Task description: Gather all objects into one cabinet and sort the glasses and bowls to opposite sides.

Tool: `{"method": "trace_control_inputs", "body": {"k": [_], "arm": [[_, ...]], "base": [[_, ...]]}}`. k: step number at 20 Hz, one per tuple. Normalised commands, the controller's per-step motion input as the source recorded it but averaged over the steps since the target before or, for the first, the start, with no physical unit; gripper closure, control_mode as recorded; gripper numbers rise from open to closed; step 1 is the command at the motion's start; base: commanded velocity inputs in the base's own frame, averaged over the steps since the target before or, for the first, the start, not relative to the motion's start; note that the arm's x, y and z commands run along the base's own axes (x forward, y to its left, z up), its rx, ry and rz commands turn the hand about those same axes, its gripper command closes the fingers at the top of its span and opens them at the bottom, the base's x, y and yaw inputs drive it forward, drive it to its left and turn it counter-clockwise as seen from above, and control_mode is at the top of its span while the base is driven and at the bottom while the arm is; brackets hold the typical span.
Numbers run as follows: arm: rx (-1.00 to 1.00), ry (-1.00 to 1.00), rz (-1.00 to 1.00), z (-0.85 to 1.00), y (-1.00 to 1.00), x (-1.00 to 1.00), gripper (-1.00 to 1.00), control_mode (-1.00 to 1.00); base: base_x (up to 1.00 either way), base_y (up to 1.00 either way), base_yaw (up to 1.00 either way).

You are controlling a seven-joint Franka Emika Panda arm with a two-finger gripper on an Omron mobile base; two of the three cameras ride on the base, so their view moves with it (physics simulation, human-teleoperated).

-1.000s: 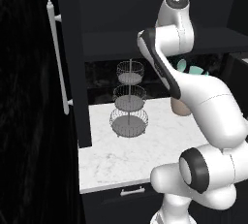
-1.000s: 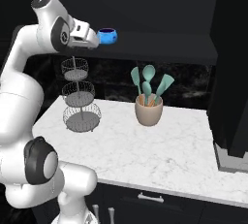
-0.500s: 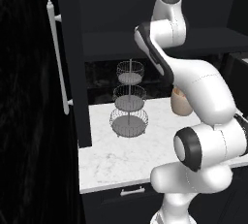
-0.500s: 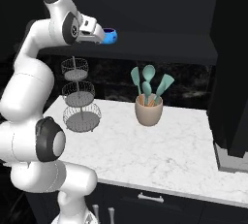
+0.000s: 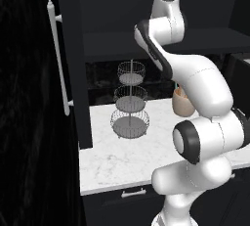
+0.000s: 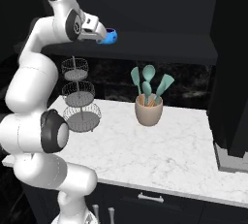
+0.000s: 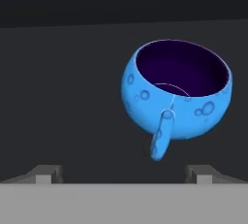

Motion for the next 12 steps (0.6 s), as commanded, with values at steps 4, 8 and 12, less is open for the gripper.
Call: {"method": "trace_control_inputs", "body": {"k": [4, 8, 12], "arm": [[0.0, 0.0, -0.05, -0.12, -0.11, 0.04, -1.0, -1.0], [0.0, -0.01, -0.07, -0.07, -0.13, 0.08, -1.0, -1.0], [0.0, 0.0, -0.02, 0.0, -0.08, 0.03, -1.0, -1.0]], "base": [[0.0, 0.0, 0.0], [0.0, 0.0, 0.0], [0.0, 0.0, 0.0]]}}
